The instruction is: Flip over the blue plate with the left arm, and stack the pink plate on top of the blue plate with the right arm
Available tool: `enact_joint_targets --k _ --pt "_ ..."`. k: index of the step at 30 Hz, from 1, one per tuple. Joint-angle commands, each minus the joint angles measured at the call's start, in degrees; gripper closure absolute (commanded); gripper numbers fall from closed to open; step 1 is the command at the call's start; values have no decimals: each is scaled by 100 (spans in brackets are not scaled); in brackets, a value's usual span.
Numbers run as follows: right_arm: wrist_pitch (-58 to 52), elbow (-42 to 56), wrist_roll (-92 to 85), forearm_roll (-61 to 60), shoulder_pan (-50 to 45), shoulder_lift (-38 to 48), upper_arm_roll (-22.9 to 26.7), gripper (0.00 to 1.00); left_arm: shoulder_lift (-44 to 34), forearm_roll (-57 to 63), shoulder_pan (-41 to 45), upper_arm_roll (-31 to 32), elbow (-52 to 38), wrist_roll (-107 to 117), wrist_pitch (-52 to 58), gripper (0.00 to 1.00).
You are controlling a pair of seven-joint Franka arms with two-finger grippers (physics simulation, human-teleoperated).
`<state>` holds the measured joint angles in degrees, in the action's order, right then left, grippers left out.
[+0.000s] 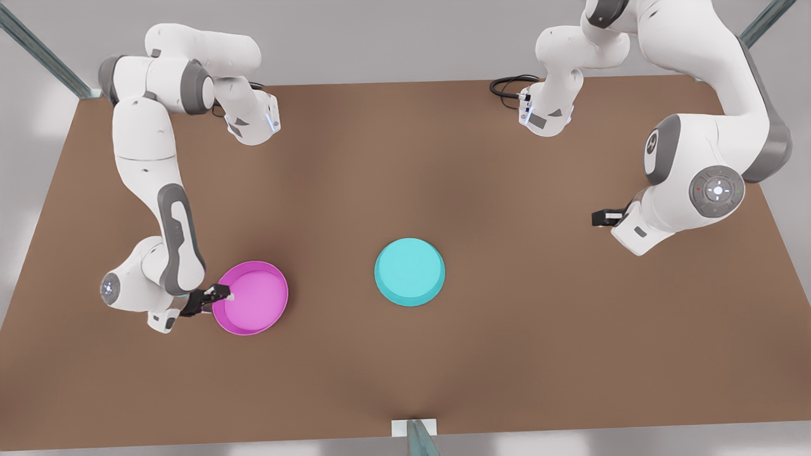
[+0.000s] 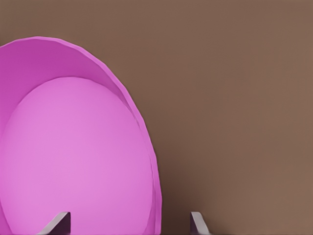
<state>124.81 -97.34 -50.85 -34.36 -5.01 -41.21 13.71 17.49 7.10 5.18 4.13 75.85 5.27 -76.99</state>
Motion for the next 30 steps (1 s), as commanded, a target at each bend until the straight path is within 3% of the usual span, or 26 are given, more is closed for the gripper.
enact_joint_targets --k 1,13,19,21,25,30 --pt "0 -5 -21 -1 0 -1 0 34 8 2 0 0 0 0 -9 0" --pt "-176 30 -505 -634 62 -89 35 36 96 11 0 -70 9 0 -44 0" --pt "-158 30 -610 -835 53 -106 44 59 114 11 0 -79 9 0 -71 0" --pt "-158 39 -663 -845 62 -141 44 71 123 11 0 -79 9 0 -97 0" --pt "-141 48 -663 -845 62 -159 44 71 140 11 0 -79 9 0 -97 0" --pt "-150 39 -663 -932 62 -168 44 79 149 11 9 -79 9 0 -106 0"
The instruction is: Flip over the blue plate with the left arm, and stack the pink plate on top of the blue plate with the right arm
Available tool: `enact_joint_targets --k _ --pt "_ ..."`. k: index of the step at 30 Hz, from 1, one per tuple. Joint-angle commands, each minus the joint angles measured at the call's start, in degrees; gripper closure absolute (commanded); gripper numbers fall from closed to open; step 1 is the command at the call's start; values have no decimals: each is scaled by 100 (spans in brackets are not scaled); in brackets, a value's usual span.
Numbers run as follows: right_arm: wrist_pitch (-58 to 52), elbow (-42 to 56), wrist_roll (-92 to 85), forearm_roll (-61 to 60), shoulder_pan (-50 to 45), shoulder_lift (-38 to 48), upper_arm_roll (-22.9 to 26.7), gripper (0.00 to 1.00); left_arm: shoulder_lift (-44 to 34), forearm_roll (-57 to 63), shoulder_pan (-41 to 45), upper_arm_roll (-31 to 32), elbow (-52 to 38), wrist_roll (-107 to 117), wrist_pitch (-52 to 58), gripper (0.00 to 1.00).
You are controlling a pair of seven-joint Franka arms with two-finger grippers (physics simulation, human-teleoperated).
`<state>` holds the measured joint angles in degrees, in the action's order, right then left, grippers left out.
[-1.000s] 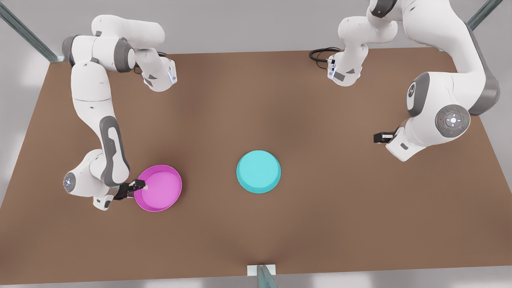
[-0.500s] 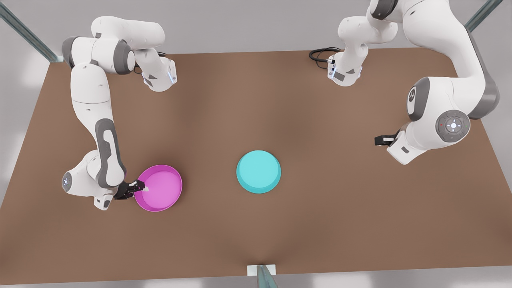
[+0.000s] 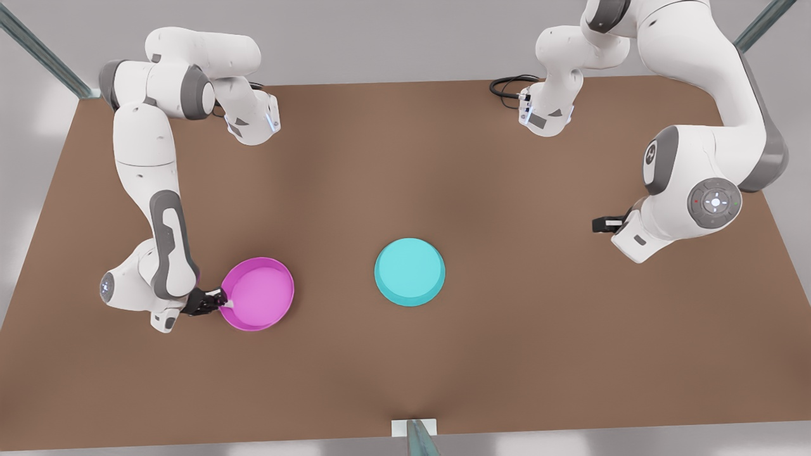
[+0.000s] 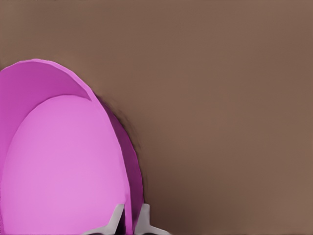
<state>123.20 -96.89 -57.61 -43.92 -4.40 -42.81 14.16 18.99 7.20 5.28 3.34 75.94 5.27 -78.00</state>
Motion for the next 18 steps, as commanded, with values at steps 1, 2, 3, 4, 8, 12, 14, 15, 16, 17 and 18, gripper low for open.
enact_joint_targets --k 1,2,3,4,8,12,14,15,16,17,18 --pt "11 3 13 23 1 0 -1 79 0 1 0 0 0 -9 4 0" --pt "11 3 13 23 9 -8 -1 79 0 1 0 0 0 0 -5 0" --pt "11 -5 13 23 1 0 -1 79 0 1 -9 0 0 0 -5 0" --pt "11 3 13 23 1 0 -1 79 0 1 0 0 0 0 -5 0" --pt "2 -32 74 -21 -43 62 -1 79 -9 1 0 0 0 0 4 0" --pt "-68 -339 382 -47 -70 484 -106 79 -9 1 0 0 0 -9 4 0" --pt "-85 -506 479 -126 -70 607 -238 79 -9 1 0 0 0 -9 -5 0" --pt "-77 -576 496 -249 -70 651 -344 79 -9 1 -9 0 0 -9 -5 0" --pt "-59 -673 584 -293 -87 747 -458 79 -9 9 -9 0 0 -9 -5 0" --pt "20 -708 672 -407 -236 783 -537 79 -9 1 -9 0 0 0 -5 0" --pt "29 -726 856 -548 -438 826 -537 79 -9 9 -9 -9 0 -9 -40 0"
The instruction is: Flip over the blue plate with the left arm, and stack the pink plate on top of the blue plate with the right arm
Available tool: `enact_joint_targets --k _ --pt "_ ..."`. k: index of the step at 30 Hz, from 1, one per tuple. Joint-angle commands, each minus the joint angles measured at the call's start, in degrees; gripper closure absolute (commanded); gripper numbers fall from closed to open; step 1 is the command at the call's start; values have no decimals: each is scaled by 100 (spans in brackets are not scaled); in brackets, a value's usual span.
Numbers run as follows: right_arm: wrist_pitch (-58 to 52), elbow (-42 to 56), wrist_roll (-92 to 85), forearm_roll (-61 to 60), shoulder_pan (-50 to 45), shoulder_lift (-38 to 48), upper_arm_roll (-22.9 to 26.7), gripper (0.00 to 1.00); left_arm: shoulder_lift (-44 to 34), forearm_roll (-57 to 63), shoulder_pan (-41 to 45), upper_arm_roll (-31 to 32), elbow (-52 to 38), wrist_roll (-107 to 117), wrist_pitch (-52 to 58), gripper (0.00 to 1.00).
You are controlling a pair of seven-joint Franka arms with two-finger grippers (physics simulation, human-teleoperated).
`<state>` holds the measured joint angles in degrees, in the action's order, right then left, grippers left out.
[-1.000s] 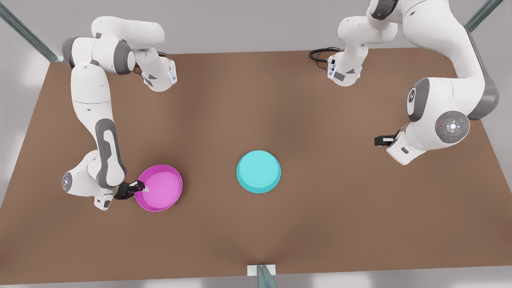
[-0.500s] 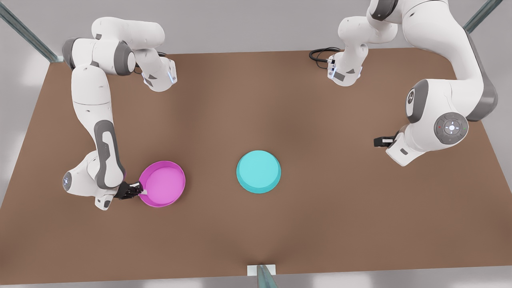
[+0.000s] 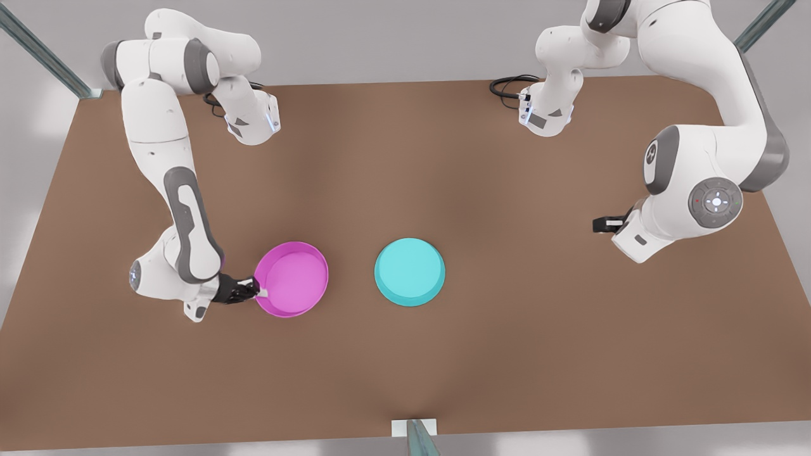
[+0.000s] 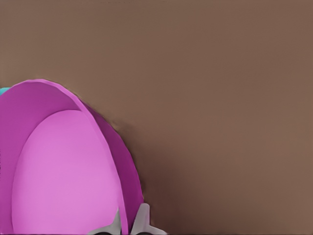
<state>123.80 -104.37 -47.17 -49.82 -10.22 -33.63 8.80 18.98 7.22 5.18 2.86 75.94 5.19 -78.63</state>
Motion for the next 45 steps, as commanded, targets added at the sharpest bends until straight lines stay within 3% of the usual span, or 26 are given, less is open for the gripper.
enact_joint_targets --k 1,9,24,25,26,27,33,37,39,41,44,45 --pt "57 -21 129 42 -85 49 -1 79 0 -2 0 -5 0 0 -3 0" --pt "1331 -39 2941 -265 -2159 384 7 79 18 7 0 -5 0 0 -12 0" --pt "2377 -268 3636 -608 -3311 85 7 79 97 7 0 -84 0 0 -65 0" --pt "2360 -250 3636 -599 -3267 85 7 60 97 7 0 -84 0 0 -65 0" --pt "2360 -259 3627 -599 -3258 94 7 23 97 7 0 -93 0 0 -73 0" --pt "2360 -259 3592 -599 -3249 94 7 0 97 7 0 -93 0 0 -74 0" --pt "2307 -259 3548 -582 -3214 260 34 0 141 7 0 -128 0 9 -135 0" --pt "1868 -848 3250 -371 -2503 1447 69 0 141 7 0 -128 0 0 -135 0" --pt "1323 -514 3241 2166 -1800 1631 60 0 141 -10 0 -119 -18 0 -170 0" --pt "-511 399 3241 4451 -947 1886 -1 0 141 -10 0 -119 -26 0 -223 0" --pt "-3123 1946 3530 5166 -235 1992 86 0 141 -10 0 -119 -44 0 -223 0" --pt "-3195 1973 3994 5132 71 2080 96 0 149 -19 0 -119 -44 0 -223 0"
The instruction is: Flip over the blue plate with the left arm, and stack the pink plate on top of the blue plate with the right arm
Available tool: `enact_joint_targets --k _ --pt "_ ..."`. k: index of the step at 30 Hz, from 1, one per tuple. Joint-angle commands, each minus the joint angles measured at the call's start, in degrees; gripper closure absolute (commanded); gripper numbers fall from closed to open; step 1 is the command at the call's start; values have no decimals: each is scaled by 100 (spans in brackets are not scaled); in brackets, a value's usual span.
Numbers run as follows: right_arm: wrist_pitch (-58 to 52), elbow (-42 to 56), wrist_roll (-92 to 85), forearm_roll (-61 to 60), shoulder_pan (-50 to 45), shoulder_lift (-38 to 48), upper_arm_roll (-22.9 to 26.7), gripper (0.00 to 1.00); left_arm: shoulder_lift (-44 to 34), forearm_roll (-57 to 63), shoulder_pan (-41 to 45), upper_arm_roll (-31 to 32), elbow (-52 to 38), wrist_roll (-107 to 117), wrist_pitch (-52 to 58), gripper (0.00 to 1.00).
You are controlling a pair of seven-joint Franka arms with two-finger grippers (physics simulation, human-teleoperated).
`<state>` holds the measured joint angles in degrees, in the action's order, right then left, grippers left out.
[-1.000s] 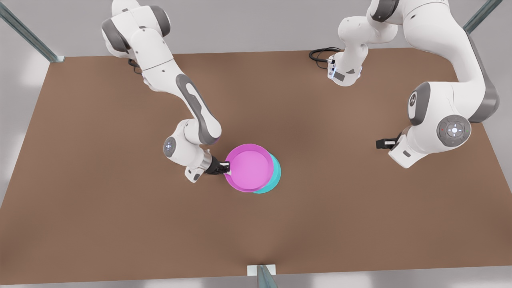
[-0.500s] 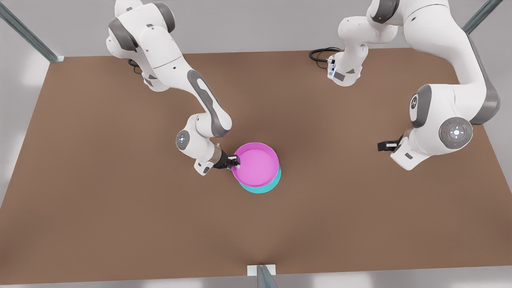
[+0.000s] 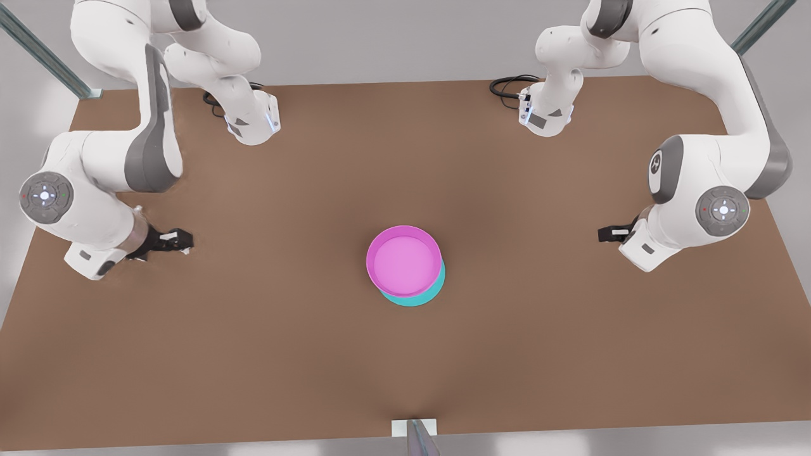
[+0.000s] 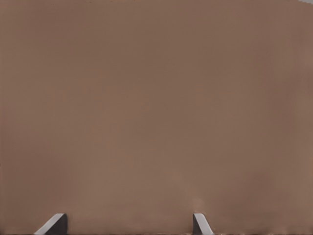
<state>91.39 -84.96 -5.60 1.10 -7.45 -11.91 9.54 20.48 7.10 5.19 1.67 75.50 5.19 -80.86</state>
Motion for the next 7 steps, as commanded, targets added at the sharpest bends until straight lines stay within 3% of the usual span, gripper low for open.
enact_joint_targets --k 1,7 --pt "-85 14 33 31 -55 22 -14 0 0 -7 0 0 0 0 0 0" --pt "-148 5 33 13 -55 13 -14 0 26 -7 9 9 -26 -9 0 0"
